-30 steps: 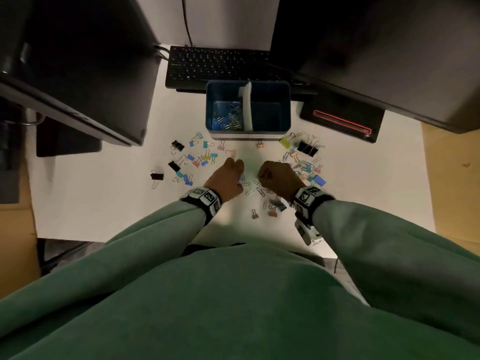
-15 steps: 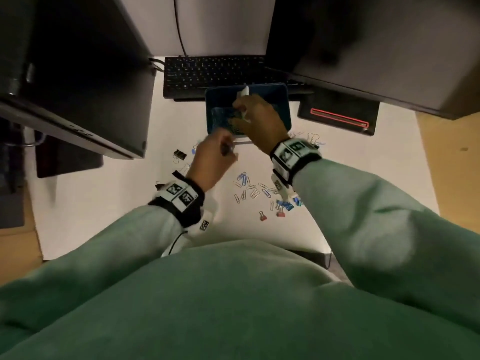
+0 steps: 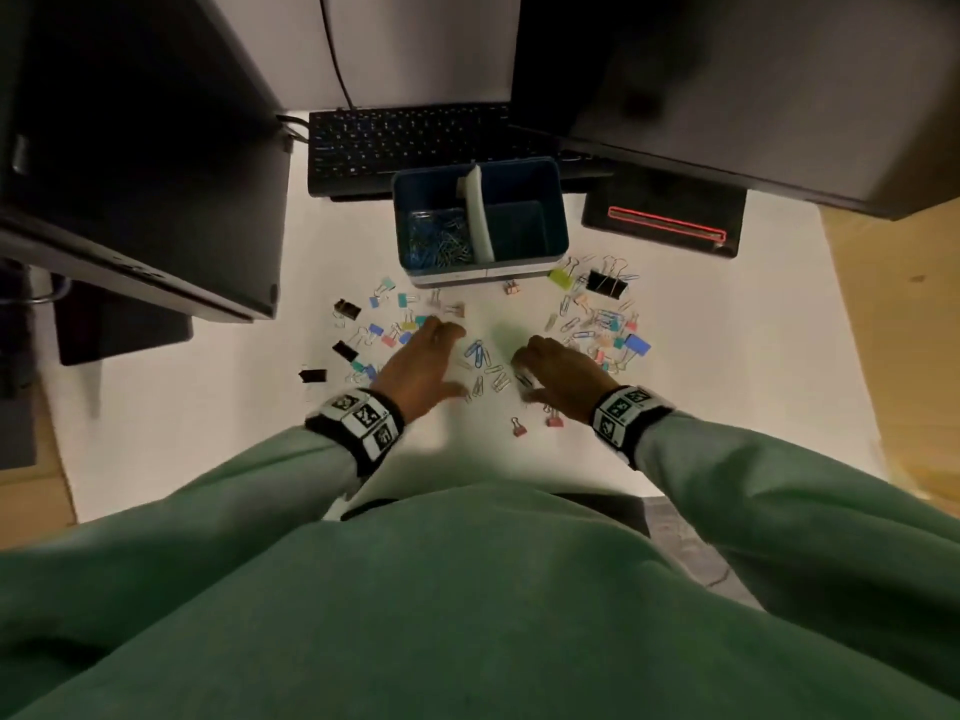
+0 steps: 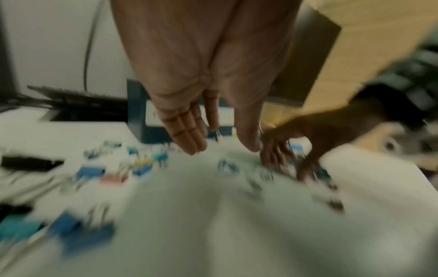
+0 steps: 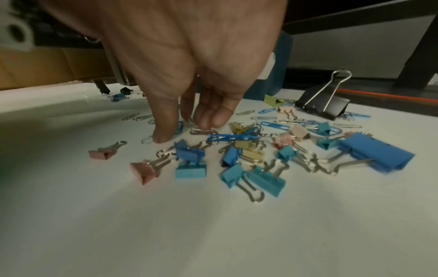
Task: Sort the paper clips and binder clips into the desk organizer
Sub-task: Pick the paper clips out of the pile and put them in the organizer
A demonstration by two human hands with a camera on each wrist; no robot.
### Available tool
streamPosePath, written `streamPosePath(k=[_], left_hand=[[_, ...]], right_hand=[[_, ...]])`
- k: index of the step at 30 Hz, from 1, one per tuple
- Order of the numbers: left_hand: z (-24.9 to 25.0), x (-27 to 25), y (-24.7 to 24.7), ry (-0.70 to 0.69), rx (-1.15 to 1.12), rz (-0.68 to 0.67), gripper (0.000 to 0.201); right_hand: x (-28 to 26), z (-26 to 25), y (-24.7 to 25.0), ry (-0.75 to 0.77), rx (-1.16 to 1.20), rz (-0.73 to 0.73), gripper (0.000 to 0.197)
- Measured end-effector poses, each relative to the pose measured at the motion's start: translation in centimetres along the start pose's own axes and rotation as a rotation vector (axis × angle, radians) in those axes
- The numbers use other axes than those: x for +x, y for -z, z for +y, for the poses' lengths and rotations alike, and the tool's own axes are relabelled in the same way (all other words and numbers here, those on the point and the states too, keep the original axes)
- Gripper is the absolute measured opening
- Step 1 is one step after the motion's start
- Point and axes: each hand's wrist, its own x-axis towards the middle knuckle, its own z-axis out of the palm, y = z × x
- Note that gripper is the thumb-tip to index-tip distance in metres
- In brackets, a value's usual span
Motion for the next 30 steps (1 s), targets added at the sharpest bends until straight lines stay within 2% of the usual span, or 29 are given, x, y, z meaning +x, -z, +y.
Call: streamPosePath(k=[2,4,6,9,11,13,15,18,23,27,30], left_hand=[[-0.9,-0.4,-2.2,0.033,0.091,-0.082,0.113],[-1.2,0.2,-3.1,0.007,0.106,-0.061,0.124],[-0.9,1.3,-3.3,-0.015,0.075,-0.051,0.111],[-0.5,2.5,-3.3,-0.089,0.082,0.008,0.065],[-0.4,2.8,-3.5,-0.132,0.121,0.03,0.039],[-0.6,3.0,-4.0,-0.128,0.142,0.034,0.026],[-0.8,3.1,-4.3,-0.144,0.191,0.024,0.018],[-0.7,3.2,-4.4,-0.154,0.186,0.012,0.012],[-0.7,2.3,-2.8,-0.052,0.012,0.006,0.003],[0.1,1.3,0.9,0.021,-0.21,0.124,0.008],[1.3,1.7,5.9,0.053,-0.356,0.347,0.008]], right_hand=[[1.0,-0.4,0.1,0.021,0.037,0.028,0.043],[2.1,-0.9,0.2,0.029,0.088,0.048,0.039],[2.9,-1.5,0.1,0.05,0.109,0.055,0.038],[3.4,-2.3,-0.1,0.068,0.112,0.069,0.038],[3.3,-2.6,-0.3,0.073,0.075,0.08,0.028],[3.5,-2.6,-0.6,0.078,0.025,0.064,0.013],[3.6,-2.5,-0.9,0.091,-0.015,0.044,0.005],[3.4,-2.1,-0.9,0.103,-0.017,0.032,0.006],[2.7,-1.2,1.0,0.003,0.299,0.073,0.01],[2.9,-2.0,5.8,-0.02,0.598,0.273,0.009],[5.4,-3.5,10.4,-0.014,0.738,0.485,0.005]])
